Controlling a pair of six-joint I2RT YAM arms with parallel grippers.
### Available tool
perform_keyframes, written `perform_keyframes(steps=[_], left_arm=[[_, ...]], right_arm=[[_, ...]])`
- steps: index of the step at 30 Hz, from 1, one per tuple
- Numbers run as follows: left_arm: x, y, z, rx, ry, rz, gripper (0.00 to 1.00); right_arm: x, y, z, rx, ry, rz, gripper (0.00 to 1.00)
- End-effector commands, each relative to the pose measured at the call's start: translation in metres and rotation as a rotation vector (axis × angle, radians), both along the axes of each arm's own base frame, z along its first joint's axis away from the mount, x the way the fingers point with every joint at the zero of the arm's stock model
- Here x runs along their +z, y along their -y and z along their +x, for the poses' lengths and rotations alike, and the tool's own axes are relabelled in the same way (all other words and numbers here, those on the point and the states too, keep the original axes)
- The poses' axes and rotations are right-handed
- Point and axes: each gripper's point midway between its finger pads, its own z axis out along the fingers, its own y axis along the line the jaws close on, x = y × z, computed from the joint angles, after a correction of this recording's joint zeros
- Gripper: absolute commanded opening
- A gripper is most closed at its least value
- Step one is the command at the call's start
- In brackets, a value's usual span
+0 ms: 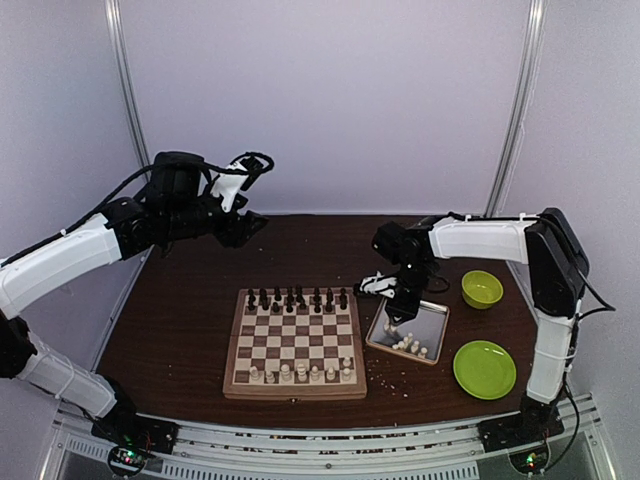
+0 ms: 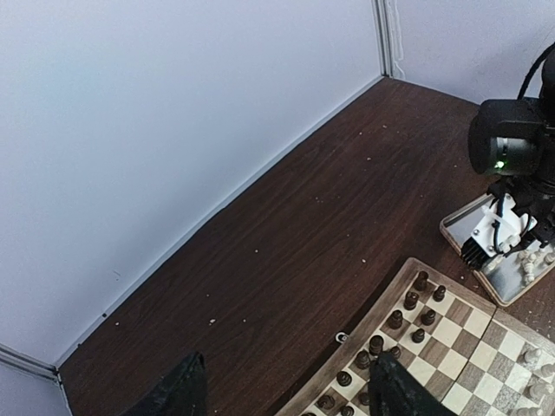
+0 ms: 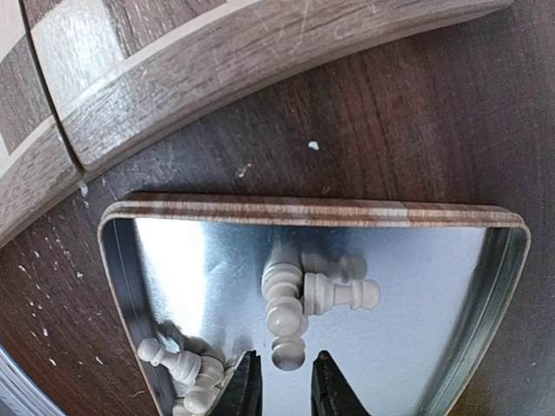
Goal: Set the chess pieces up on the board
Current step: Pick up the pawn from the storage box.
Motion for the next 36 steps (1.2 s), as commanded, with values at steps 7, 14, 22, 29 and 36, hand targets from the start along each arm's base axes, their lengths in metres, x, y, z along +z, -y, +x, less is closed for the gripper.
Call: perform_keyframes(steps=[7, 14, 22, 29, 36], left_arm=[[0.014, 0.006, -0.001, -0.018, 0.015, -0.028, 0.65], [0.013, 0.007, -0.001, -0.022, 0.01, -0.028, 0.65], [0.008, 0.012, -0.002, -0.038, -0.008, -0.024, 0.65], [0.009, 0.011, -0.001, -0.033, -0.006, -0.022, 0.65], [0.009, 0.008, 0.001, -0.015, 0.003, -0.012, 0.65]], right_arm=[[-0.012, 0.002, -0.002, -0.007, -0.044, -0.016, 0.06], [-0.002, 0.003, -0.009, -0.033, -0.164, 0.076, 0.02], [0.02, 0.002, -0.014, -0.075, -0.281, 0.22, 0.02], [0.039, -0.008, -0.018, -0.083, -0.312, 0.294, 0.03], [0.065, -0.036, -0.019, 0.042, -0.05, 0.177, 0.03]])
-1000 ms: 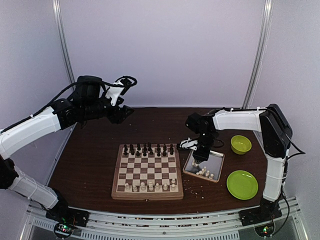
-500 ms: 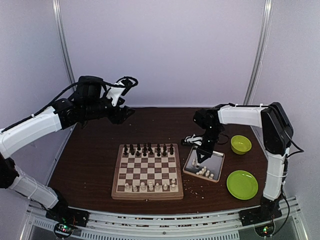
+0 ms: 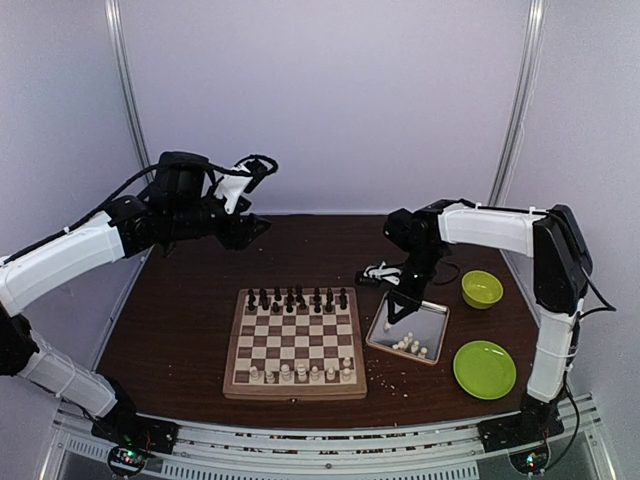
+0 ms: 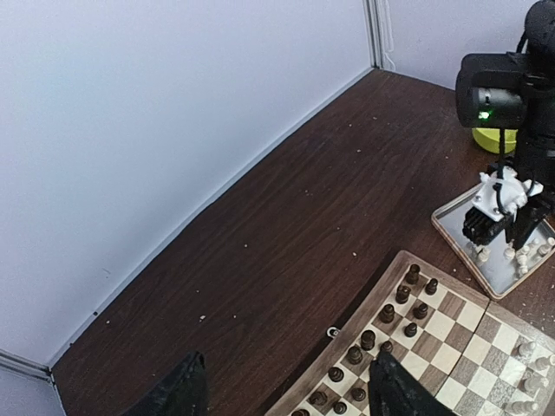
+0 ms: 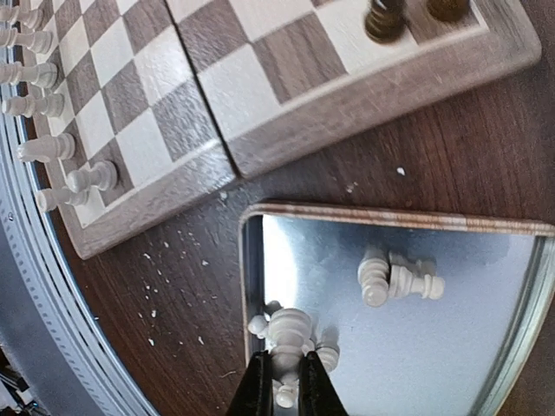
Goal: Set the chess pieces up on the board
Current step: Pick up the pawn from the storage box, then place the pawn at g2.
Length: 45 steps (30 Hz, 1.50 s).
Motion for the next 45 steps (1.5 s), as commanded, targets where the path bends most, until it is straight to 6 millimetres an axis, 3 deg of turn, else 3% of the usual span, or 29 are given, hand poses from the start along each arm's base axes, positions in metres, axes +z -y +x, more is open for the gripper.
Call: perform_keyframes(steps=[1, 6, 17, 31, 45], left_arm=[[0.016, 0.003, 0.003, 0.006, 0.033, -0.027, 0.65], [0.019, 0.0, 0.002, 0.015, 0.041, -0.029, 0.65], [0.026, -0.003, 0.0, 0.017, 0.058, -0.035, 0.65], [0.027, -0.004, 0.0, 0.02, 0.063, -0.033, 0.65], [0.025, -0.003, 0.001, 0.019, 0.059, -0.03, 0.65]], right_arm=[[0.037, -0.03, 0.002, 0.094, 0.232, -0.051, 0.03], [0.04, -0.062, -0.007, 0.216, 0.358, -0.127, 0.04], [0.03, -0.119, -0.046, 0.384, 0.355, -0.13, 0.04], [0.002, -0.128, -0.088, 0.512, 0.292, -0.165, 0.05], [-0.016, -0.124, -0.094, 0.535, 0.253, -0.203, 0.06]])
